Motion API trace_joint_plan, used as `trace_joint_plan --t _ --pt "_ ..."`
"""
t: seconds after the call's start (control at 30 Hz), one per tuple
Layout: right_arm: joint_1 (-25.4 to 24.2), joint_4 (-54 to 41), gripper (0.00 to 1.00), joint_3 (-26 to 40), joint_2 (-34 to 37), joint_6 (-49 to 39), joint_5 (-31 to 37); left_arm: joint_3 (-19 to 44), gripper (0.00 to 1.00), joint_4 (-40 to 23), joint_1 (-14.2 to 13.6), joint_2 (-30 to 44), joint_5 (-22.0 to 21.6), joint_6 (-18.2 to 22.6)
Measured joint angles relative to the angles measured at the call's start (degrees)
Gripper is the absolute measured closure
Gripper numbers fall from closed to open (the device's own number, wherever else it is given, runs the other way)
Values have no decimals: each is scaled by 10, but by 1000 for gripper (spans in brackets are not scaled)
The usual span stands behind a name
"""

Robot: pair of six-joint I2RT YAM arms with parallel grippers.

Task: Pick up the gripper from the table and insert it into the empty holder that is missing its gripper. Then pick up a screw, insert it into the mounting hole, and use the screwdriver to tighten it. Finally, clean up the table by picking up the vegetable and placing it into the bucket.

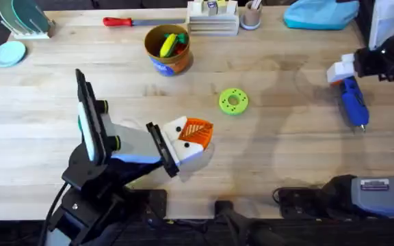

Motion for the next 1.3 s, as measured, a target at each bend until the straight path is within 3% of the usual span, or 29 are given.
trace_joint_plan --t 0.37,0.77,0.9,1.0,1.17,1.3 --pt "-107 55 9 0 45 -79 -130 0 995 0 0 0 0 0" --pt "-116 98 44 0 140 -118 -184 0 995 0 0 0 0 0" --pt "-116 102 243 1 139 -123 -188 0 995 0 0 0 0 0" --pt "-116 103 339 1 140 -124 -189 0 995 0 0 0 0 0" --pt "-117 113 739 1 140 -131 -184 0 995 0 0 0 0 0" --pt "-118 115 962 1 140 -133 -176 0 995 0 0 0 0 0"
